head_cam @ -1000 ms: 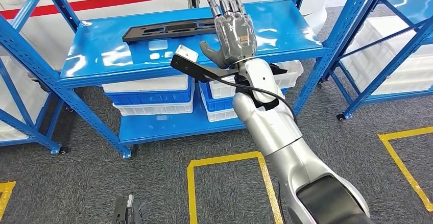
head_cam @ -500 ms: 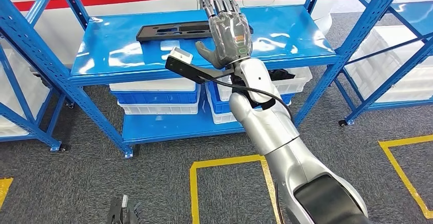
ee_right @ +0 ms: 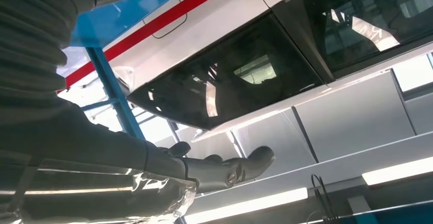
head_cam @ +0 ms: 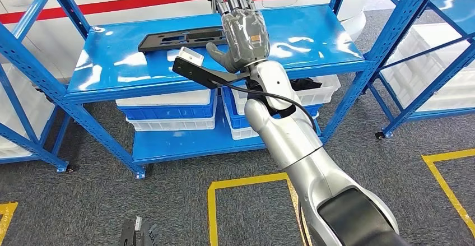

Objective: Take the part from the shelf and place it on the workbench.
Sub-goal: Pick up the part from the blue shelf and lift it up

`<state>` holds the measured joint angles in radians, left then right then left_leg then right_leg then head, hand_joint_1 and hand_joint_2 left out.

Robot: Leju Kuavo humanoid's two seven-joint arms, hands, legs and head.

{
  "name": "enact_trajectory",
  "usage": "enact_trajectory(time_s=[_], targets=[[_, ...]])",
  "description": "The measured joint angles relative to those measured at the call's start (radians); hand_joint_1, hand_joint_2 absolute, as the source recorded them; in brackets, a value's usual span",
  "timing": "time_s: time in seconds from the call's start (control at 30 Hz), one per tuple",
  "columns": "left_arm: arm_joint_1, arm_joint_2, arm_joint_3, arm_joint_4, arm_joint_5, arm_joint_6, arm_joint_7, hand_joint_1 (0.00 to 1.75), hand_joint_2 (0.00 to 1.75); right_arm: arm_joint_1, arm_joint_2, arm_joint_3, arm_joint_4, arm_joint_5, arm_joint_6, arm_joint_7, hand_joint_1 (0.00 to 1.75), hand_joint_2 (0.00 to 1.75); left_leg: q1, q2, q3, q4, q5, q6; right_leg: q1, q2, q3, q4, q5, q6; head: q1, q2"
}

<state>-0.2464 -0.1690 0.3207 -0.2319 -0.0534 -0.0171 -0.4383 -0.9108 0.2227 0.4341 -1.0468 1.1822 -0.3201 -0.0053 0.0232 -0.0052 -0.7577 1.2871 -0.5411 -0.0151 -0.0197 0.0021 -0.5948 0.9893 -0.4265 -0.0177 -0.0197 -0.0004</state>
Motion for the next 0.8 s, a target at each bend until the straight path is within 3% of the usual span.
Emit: enact_trajectory(time_s=[0.03,0.07,0.13,0.2,0.3,0.37,0.43,0.5,0.53,0.57,0.63,0.7,0.8], targets=[[0.001,0.000,0.002,0.000,0.000,0.000,0.000,0.00,0.00,0.000,0.000,0.000,0.001,0.000,0.000,0.000,0.00,1.75,0.002,0.001,0.004,-0.027,0.029,0.000,0.000,0.001,0.005,0.000,-0.004,0.002,0.000,0.000],[0.002,0.001,0.004,0.000,0.000,0.000,0.000,0.00,0.00,0.000,0.001,0.000,0.002,0.000,0.000,0.000,0.00,1.75,0.003,0.003,0.026,-0.088,0.071,0.001,0.000,0.002,0.013,0.000,-0.010,0.004,0.000,0.000],[0.001,0.001,0.005,0.000,0.001,0.000,-0.001,0.00,0.00,-0.002,0.002,0.000,0.003,0.000,0.000,0.000,0.00,1.75,0.002,0.004,0.091,-0.224,0.134,0.006,0.003,0.003,0.026,0.000,-0.021,0.013,0.001,0.000],[0.001,0.002,0.006,0.000,0.001,0.000,-0.002,0.00,0.00,-0.004,0.002,0.000,0.004,0.000,0.000,0.000,0.00,1.75,-0.004,0.004,0.123,-0.280,0.141,0.016,0.007,0.002,0.029,-0.001,-0.028,0.023,0.001,0.000],[0.002,0.002,0.007,0.000,0.001,0.000,-0.002,0.00,0.00,-0.006,0.003,0.000,0.004,0.001,0.000,0.000,0.00,1.75,-0.007,0.001,0.131,-0.289,0.135,0.034,0.009,0.000,0.025,0.005,-0.038,0.039,0.002,0.000],[0.001,0.002,0.008,-0.001,0.000,0.000,-0.003,0.00,0.00,-0.007,0.004,0.000,0.004,0.001,0.000,0.000,0.00,1.75,-0.005,0.002,0.144,-0.298,0.134,0.049,0.009,-0.001,-0.010,0.073,-0.064,0.041,0.003,0.000],[0.000,0.002,0.009,0.000,-0.001,0.000,-0.003,0.00,0.00,-0.003,0.002,0.000,0.006,0.003,0.000,0.001,0.00,1.75,-0.007,0.002,0.152,-0.299,0.127,0.059,0.008,-0.001,-0.091,0.216,-0.107,0.035,0.005,0.000],[0.001,0.002,0.009,0.000,-0.003,0.000,-0.003,0.00,0.00,0.006,-0.002,0.000,0.007,0.004,0.000,0.002,0.00,1.75,-0.010,-0.001,0.160,-0.299,0.118,0.063,0.008,-0.001,-0.159,0.309,-0.118,0.039,0.005,0.000],[0.001,0.002,0.010,0.000,-0.004,0.001,-0.003,0.00,0.00,0.009,-0.003,0.000,0.007,0.005,0.000,0.002,0.00,1.75,-0.010,-0.002,0.166,-0.298,0.114,0.063,0.008,-0.001,-0.164,0.297,-0.100,0.046,0.005,0.000],[0.001,0.002,0.010,0.000,-0.005,0.001,-0.003,0.00,0.00,0.010,-0.003,0.000,0.008,0.006,0.000,0.003,0.00,1.75,-0.010,-0.004,0.173,-0.298,0.109,0.061,0.007,-0.002,-0.149,0.246,-0.068,0.054,0.005,0.000],[0.001,0.002,0.010,0.000,-0.008,0.003,-0.003,0.00,0.00,0.009,-0.003,0.000,0.008,0.008,0.000,0.003,0.00,1.75,-0.014,-0.006,0.185,-0.295,0.095,0.053,0.009,-0.002,-0.087,0.096,0.003,0.061,0.006,0.000],[0.000,0.002,0.011,0.000,-0.010,0.005,-0.002,0.00,0.00,0.007,-0.002,0.000,0.008,0.010,0.001,0.004,0.00,1.75,-0.018,-0.007,0.192,-0.292,0.081,0.043,0.009,-0.003,-0.048,0.012,0.037,0.051,0.005,0.000],[-0.001,0.002,0.012,-0.001,-0.011,0.006,-0.002,0.00,0.00,0.005,0.000,0.000,0.007,0.012,0.002,0.005,0.00,1.75,-0.013,-0.004,0.195,-0.286,0.066,0.026,0.006,0.001,-0.039,0.004,0.035,0.028,0.003,0.000]])
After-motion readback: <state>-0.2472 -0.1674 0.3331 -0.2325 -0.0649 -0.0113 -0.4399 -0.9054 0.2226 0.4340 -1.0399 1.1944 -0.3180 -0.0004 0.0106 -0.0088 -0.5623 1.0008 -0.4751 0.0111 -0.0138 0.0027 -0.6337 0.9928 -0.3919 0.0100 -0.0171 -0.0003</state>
